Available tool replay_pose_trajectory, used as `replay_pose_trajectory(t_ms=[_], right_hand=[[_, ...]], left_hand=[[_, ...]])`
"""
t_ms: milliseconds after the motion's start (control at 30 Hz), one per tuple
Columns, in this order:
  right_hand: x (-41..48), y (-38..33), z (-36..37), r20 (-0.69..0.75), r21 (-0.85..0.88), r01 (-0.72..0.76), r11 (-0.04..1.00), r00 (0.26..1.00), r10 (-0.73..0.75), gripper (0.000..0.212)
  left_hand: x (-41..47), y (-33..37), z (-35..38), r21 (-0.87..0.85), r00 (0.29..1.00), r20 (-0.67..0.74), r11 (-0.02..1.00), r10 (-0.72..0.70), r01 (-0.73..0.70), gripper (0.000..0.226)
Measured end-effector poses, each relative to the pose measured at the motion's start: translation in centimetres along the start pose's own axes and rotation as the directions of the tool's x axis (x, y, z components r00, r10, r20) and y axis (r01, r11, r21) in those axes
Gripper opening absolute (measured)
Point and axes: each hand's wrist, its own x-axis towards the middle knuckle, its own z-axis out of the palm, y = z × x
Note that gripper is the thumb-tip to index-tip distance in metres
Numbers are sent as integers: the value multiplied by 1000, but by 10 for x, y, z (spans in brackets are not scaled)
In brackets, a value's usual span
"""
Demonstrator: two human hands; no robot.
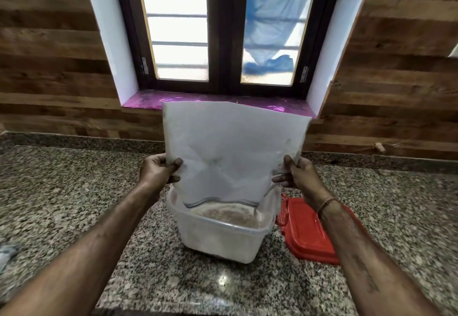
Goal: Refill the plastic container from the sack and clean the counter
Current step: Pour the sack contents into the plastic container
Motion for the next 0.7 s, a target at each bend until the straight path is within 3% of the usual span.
replay_pose_trajectory(t_ms=[133, 500, 700], right_hand=[[7, -18, 3, -88, 19, 43, 999, 995, -41, 20], [38, -63, 59, -107, -91, 7, 996, 994, -17, 24], [63, -73, 148, -92, -78, -80, 994, 993, 73, 28]], left_hand=[[18, 12, -1, -56, 998, -60, 998, -17, 13, 10], [74, 51, -42, -123, 994, -68, 989, -86, 78, 25], [116, 42, -126, 27, 987, -136, 995, -89, 93, 23]])
